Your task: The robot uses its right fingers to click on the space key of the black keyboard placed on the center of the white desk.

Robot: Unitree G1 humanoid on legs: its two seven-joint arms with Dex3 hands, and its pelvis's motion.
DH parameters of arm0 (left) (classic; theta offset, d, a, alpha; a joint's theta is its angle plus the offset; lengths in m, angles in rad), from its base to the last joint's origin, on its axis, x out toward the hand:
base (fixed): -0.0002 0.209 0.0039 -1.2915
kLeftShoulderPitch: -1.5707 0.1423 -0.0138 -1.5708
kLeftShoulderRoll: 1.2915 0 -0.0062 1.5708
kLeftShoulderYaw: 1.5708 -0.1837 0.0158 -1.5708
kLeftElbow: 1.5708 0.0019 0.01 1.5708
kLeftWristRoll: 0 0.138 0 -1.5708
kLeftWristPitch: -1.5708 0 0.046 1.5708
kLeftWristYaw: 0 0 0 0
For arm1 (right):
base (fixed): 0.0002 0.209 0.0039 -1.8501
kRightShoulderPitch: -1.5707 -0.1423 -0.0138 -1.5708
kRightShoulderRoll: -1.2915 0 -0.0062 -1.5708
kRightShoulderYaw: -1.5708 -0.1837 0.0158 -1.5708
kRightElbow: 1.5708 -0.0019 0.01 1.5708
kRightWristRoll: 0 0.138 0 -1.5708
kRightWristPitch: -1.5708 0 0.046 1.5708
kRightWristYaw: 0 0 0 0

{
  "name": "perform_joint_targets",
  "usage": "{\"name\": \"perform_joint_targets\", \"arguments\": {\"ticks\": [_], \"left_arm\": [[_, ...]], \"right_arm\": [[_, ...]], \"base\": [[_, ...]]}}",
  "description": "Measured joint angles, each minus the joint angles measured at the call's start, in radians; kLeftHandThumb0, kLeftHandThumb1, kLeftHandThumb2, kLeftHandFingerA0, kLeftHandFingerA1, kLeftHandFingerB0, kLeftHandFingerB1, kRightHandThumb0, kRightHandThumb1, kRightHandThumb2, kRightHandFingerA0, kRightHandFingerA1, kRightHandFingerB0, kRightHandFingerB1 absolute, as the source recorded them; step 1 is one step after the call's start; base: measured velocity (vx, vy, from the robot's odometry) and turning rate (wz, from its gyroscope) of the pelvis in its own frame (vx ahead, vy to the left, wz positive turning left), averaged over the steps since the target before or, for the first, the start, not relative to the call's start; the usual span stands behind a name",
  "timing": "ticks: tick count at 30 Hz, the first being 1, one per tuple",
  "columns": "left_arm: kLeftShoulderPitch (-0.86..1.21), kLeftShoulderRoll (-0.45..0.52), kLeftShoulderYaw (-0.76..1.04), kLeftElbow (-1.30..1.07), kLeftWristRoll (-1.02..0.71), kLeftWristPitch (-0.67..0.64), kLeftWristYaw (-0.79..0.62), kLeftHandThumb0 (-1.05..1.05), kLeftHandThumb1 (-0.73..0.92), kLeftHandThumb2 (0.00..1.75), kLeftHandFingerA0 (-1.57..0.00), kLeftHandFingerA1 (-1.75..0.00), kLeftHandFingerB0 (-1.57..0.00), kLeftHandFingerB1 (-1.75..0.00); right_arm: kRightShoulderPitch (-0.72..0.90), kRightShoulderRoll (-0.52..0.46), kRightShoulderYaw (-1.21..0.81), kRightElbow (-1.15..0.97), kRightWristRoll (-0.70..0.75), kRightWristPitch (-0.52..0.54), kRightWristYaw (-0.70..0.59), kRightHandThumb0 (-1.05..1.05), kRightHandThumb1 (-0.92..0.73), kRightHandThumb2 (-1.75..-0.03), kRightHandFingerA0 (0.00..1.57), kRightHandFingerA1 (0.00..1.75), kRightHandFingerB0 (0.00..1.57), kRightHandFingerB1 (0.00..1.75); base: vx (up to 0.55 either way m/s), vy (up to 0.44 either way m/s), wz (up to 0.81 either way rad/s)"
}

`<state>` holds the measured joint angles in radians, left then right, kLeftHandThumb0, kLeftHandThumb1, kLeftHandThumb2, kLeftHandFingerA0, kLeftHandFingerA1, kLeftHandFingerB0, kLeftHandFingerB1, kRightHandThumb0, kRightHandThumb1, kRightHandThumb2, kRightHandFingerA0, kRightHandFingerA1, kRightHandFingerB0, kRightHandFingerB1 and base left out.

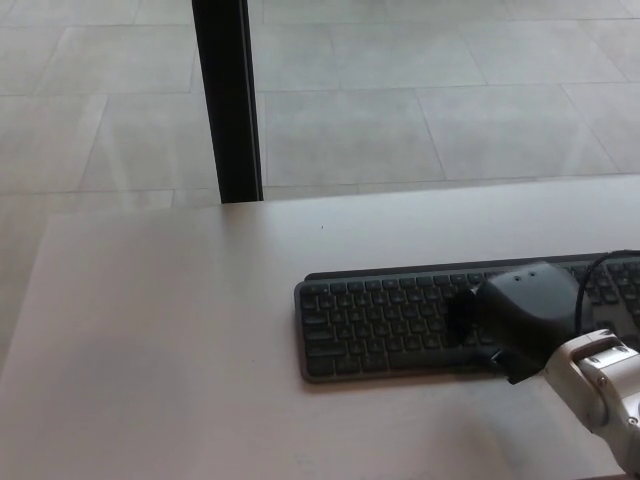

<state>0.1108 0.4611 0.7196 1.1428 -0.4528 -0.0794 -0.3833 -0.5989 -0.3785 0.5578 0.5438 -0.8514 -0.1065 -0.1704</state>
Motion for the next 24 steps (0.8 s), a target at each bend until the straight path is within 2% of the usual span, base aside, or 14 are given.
{"name": "perform_joint_targets", "arguments": {"ticks": [1,2,4,5,7,8,9,15,16,17,18,23,24], "left_arm": [[0.0,0.0,0.0,0.0,0.0,0.0,0.001,-0.46,0.72,0.6,-0.52,-0.58,-0.3,-0.41],[-0.001,0.0,0.0,0.0,-0.001,0.0,0.003,-0.45,0.72,0.6,-0.52,-0.59,-0.3,-0.42],[-0.002,0.0,0.0,0.001,-0.001,0.0,0.004,-0.45,0.72,0.6,-0.53,-0.59,-0.32,-0.42],[-0.003,0.0,0.0,0.002,-0.001,0.0,0.004,-0.45,0.72,0.6,-0.52,-0.58,-0.3,-0.41],[-0.003,0.0,0.001,0.002,-0.002,0.0,0.004,-0.46,0.71,0.6,-0.53,-0.58,-0.32,-0.42],[-0.004,0.0,0.001,0.002,-0.002,0.0,0.004,-0.46,0.71,0.6,-0.53,-0.59,-0.33,-0.43],[-0.004,0.0,0.002,0.003,-0.003,0.0,0.004,-0.47,0.71,0.6,-0.52,-0.58,-0.33,-0.42],[-0.005,0.0,0.002,0.0,-0.004,0.0,0.002,-0.45,0.75,0.61,-0.49,-0.56,-0.29,-0.42],[-0.006,0.0,0.001,0.0,-0.004,0.0,0.002,-0.43,0.74,0.61,-0.5,-0.57,-0.3,-0.42],[-0.007,0.0,0.001,0.001,-0.004,0.0,0.002,-0.42,0.75,0.62,-0.48,-0.57,-0.29,-0.42],[-0.009,0.0,0.002,0.001,-0.005,0.0,0.001,-0.42,0.74,0.61,-0.5,-0.57,-0.31,-0.42],[-0.018,0.0,0.004,0.009,-0.007,0.0,0.001,-0.41,0.75,0.61,-0.48,-0.57,-0.32,-0.45],[-0.018,0.0,0.005,0.008,-0.008,0.0,0.001,-0.41,0.76,0.61,-0.47,-0.56,-0.31,-0.44]], "right_arm": [[-0.002,0.003,0.0,-0.001,-0.003,0.001,0.0,-0.32,-0.55,-0.59,0.79,1.64,0.87,0.94],[-0.003,0.006,0.0,-0.002,-0.005,0.003,0.0,-0.35,-0.55,-0.59,0.77,1.62,0.88,0.77],[-0.003,0.011,0.001,-0.008,-0.01,0.008,0.002,-0.36,-0.54,-0.59,0.82,1.65,0.9,0.73],[-0.003,0.013,0.003,-0.01,-0.013,0.011,0.002,-0.43,-0.48,-0.66,0.86,1.53,0.92,0.73],[-0.003,0.013,0.007,-0.006,-0.018,0.01,-0.001,-0.43,-0.49,-0.66,0.86,1.53,0.91,0.71],[-0.003,0.013,0.007,-0.004,-0.02,0.01,-0.003,-0.35,-0.51,-0.59,0.85,1.64,0.92,0.68],[-0.003,0.013,0.008,-0.001,-0.023,0.009,-0.005,-0.36,-0.51,-0.56,0.87,1.64,0.92,0.67],[-0.003,0.013,0.009,0.019,-0.028,-0.003,-0.016,-0.35,-0.51,-0.57,0.93,1.66,0.91,0.69],[-0.003,0.013,0.009,0.021,-0.029,-0.004,-0.016,-0.42,-0.52,-0.65,0.9,1.61,0.91,0.71],[-0.003,0.013,0.009,0.024,-0.03,-0.005,-0.017,-0.35,-0.49,-0.6,0.91,1.66,0.93,0.7],[-0.003,0.013,0.01,0.03,-0.032,-0.007,-0.019,-0.34,-0.5,-0.61,0.92,1.68,0.91,0.8],[-0.004,0.02,0.014,0.05,-0.04,-0.008,-0.024,-0.34,-0.55,-0.59,0.86,1.7,0.89,0.73],[-0.004,0.021,0.015,0.052,-0.042,-0.006,-0.023,-0.33,-0.51,-0.58,0.87,1.67,0.9,0.69]], "base": [[0.0,0.0,0.0],[0.0,0.0,0.0],[0.0,0.0,0.0],[0.0,0.0,0.0],[0.0,0.0,0.0],[0.0,0.0,0.0],[0.0,0.0,0.0],[0.0,0.0,0.0],[0.0,0.0,0.0],[0.0,0.0,0.0],[0.0,0.0,0.0],[0.0,0.0,0.0],[0.0,0.0,0.0]]}}
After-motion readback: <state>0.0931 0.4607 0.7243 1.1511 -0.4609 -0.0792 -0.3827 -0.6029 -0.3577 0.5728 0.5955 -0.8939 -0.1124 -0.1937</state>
